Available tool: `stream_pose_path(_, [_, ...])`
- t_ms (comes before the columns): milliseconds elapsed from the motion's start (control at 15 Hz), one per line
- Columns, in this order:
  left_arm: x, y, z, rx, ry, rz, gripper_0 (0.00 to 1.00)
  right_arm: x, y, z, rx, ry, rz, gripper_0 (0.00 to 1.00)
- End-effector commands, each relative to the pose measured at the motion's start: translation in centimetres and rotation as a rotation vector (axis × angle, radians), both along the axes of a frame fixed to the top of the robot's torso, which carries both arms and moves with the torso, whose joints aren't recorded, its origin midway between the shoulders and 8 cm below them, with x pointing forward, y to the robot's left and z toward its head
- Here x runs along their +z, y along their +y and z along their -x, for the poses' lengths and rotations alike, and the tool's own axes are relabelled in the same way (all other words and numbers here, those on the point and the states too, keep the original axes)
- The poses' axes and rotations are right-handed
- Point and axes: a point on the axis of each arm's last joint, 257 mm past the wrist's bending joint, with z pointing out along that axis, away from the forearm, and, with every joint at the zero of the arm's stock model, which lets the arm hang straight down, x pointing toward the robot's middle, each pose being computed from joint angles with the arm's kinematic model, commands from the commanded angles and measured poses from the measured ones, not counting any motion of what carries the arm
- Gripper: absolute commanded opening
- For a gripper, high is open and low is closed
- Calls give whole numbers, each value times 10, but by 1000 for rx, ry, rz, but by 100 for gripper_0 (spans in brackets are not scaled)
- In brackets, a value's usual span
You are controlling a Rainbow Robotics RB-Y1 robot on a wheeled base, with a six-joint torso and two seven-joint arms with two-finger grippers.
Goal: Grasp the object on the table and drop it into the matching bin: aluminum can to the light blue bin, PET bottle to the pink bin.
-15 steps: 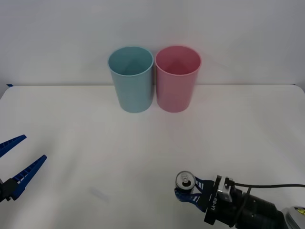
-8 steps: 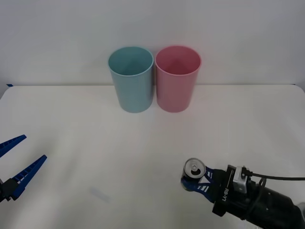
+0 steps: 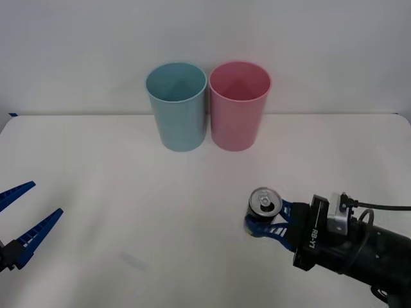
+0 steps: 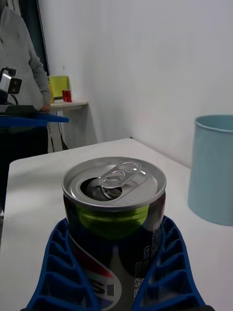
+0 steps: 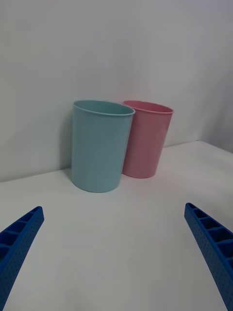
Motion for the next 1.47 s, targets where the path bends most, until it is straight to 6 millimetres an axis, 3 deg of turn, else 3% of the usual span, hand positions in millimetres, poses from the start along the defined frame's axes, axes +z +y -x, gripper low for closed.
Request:
stream_pose_path(67, [0,0,0,0,0,0,100,22,5,-10,15,10,-27,0])
stream_pose_path(667, [0,0,0,0,0,0,100,94,15,-45,-11,20,-89,0])
stream_pose_path(1067, [0,0,0,0,0,0,100,138,50,-77,-28,10,-123,0])
stream_pose_path(1467, [0,0,0,0,0,0,100,155,74,-113,-9,-5,-128,0])
